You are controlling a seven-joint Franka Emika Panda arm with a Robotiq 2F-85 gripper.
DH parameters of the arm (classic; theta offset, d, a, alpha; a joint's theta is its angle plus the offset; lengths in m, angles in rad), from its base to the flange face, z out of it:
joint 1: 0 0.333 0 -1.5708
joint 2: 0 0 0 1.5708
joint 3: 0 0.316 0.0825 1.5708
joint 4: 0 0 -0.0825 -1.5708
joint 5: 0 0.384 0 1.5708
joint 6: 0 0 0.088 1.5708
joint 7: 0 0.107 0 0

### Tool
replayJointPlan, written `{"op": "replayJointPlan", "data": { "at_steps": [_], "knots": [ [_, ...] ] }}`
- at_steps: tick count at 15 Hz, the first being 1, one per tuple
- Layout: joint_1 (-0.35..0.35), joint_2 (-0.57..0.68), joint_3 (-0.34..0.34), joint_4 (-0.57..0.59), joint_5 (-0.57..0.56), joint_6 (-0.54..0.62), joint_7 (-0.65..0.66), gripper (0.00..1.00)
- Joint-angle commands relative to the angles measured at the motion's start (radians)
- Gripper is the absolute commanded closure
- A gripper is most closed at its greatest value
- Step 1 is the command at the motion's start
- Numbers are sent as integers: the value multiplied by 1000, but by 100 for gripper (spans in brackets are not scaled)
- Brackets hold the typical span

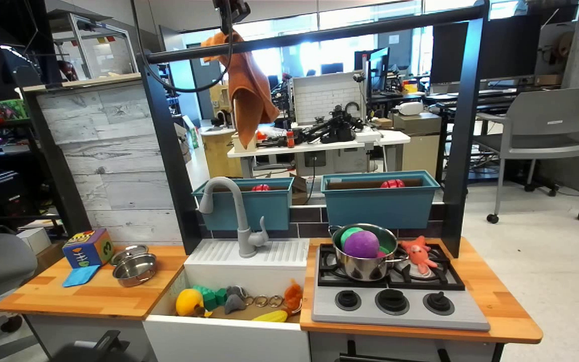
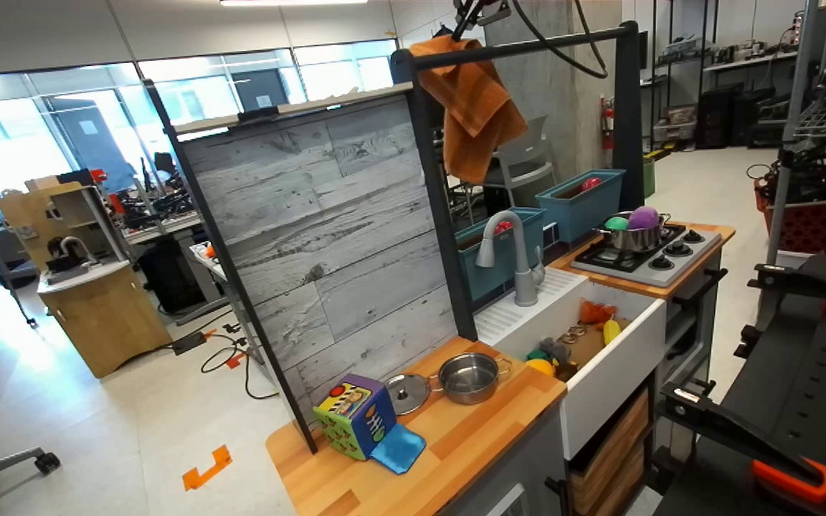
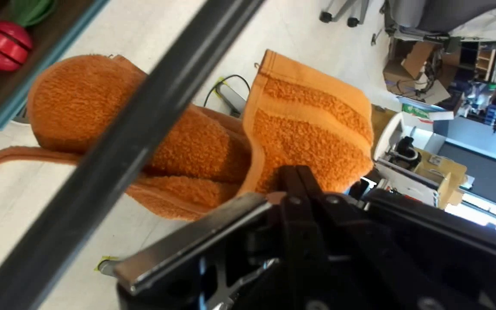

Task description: Hang the towel on the rod

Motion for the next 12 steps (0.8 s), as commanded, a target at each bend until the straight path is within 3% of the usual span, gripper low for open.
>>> {"op": "replayJointPlan", "data": {
  "at_steps": [1, 4, 8, 12],
  "knots": [
    [-15, -149, -23, -247, -21, 13, -106, 100],
    [-9, -241, -63, -394, 7, 24, -194, 100],
    [-23, -377, -67, -546, 128, 83, -294, 100],
    [-5, -536, -139, -749, 210, 85, -402, 100]
  ]
}}
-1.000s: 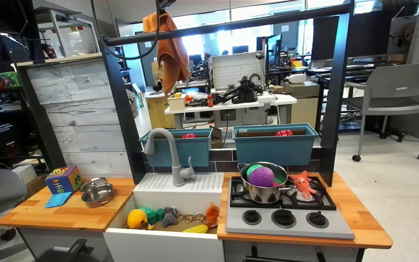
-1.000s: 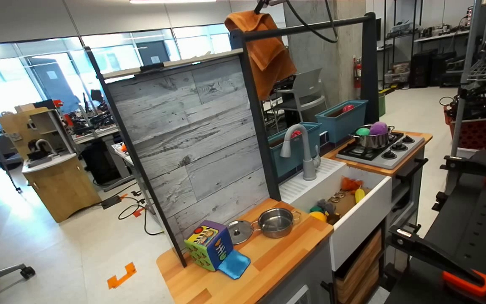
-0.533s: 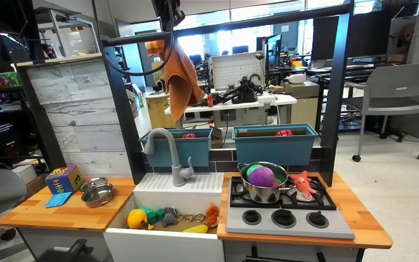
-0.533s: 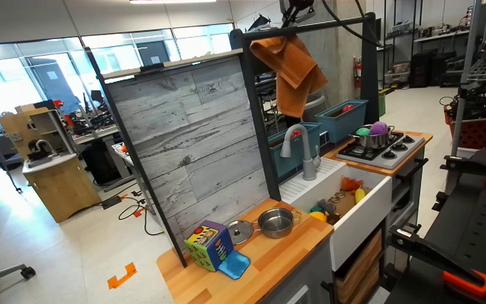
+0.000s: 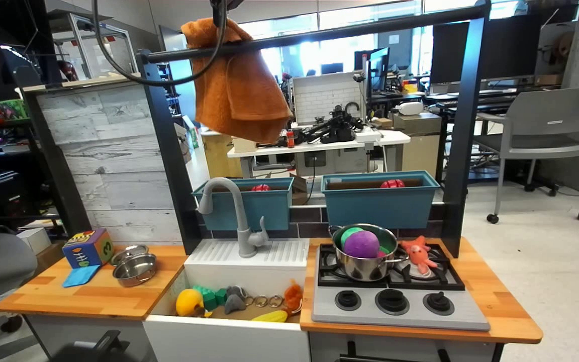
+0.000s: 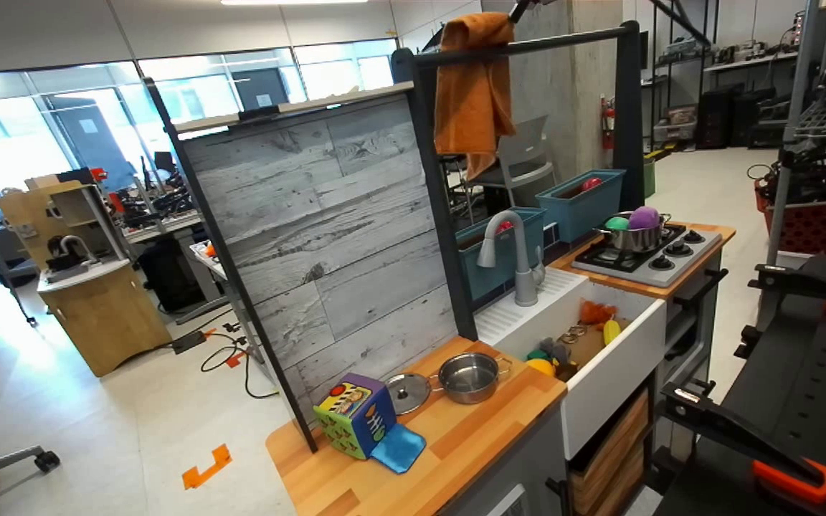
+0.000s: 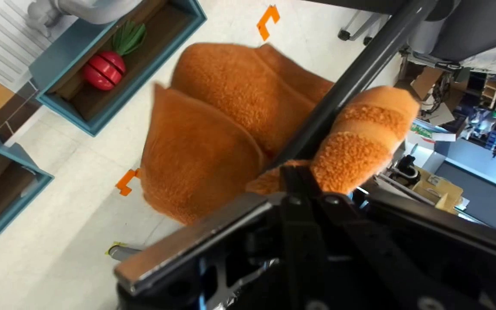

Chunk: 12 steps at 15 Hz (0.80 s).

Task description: Hang the towel on the rod

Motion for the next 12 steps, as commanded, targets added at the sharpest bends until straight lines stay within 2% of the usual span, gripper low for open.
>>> {"op": "replayJointPlan", "data": {
  "at_steps": [1, 6, 8, 9, 10, 12],
  "knots": [
    [23, -188, -66, -245, 71, 30, -109, 100],
    [67, -325, -136, -451, 67, 68, -182, 100],
    [88, -348, -149, -491, 35, 78, -152, 100],
    [97, -354, -153, -506, 29, 82, -138, 73],
    [108, -353, -154, -513, -1, 94, -99, 71],
    [124, -346, -152, -519, -56, 118, -22, 59]
  ]
}}
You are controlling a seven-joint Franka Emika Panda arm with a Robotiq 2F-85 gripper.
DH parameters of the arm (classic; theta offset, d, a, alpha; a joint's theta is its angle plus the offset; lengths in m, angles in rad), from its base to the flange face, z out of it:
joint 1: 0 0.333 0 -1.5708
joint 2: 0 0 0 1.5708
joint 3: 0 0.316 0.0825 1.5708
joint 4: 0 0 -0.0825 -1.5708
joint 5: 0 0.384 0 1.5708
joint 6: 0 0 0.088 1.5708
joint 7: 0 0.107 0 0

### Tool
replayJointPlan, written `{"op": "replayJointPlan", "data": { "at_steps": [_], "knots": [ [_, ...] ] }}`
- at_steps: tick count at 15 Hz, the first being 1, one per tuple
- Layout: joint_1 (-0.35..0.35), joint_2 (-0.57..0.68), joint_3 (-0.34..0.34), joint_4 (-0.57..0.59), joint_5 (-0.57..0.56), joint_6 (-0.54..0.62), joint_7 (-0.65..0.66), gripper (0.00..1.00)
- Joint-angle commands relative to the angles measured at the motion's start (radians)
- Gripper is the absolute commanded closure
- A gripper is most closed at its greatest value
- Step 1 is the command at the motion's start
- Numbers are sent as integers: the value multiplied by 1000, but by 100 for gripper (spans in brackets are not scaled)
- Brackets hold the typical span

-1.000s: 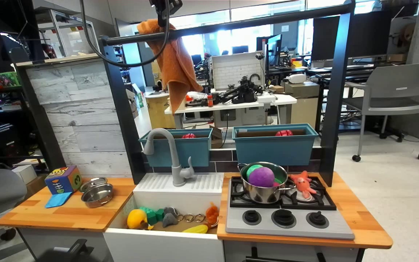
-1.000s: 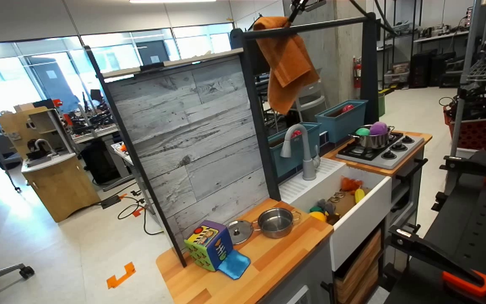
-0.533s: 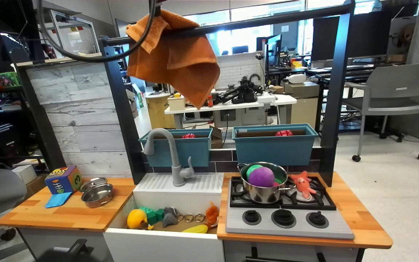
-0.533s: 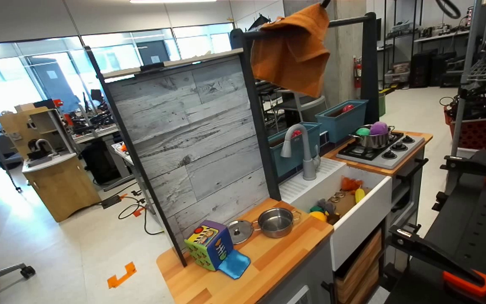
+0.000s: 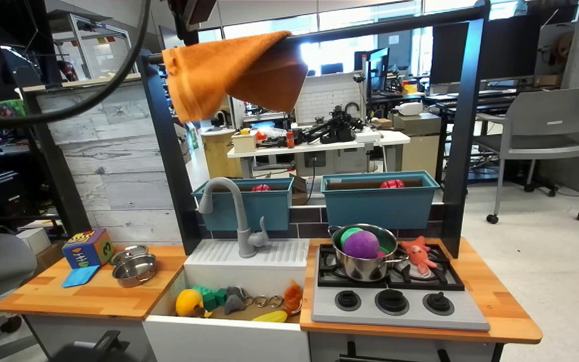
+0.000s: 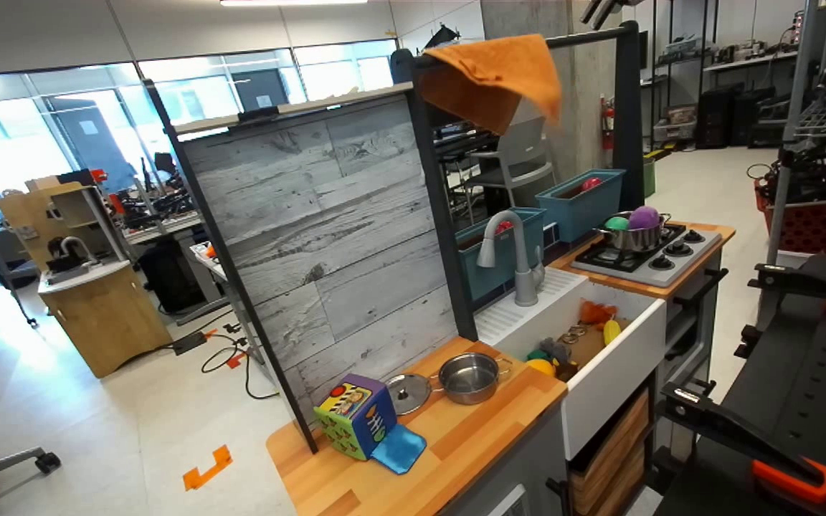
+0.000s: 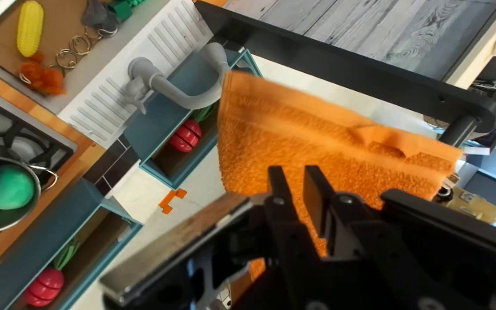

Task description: Hang the towel on the rod

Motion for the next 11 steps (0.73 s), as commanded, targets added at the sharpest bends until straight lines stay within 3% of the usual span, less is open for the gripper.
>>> {"op": "replayJointPlan", "data": {
  "at_steps": [1, 6, 7, 8, 10, 11],
  "knots": [
    [50, -16, -16, -30, -92, 49, 131, 51],
    [82, 8, -11, -14, -214, 54, 266, 15],
    [87, 32, -8, 4, -291, 23, 299, 8],
    [86, 4, -21, -17, -212, 29, 241, 25],
    [96, 18, -18, -16, -261, 29, 273, 9],
    [97, 23, -17, -15, -267, 29, 276, 8]
  ]
}}
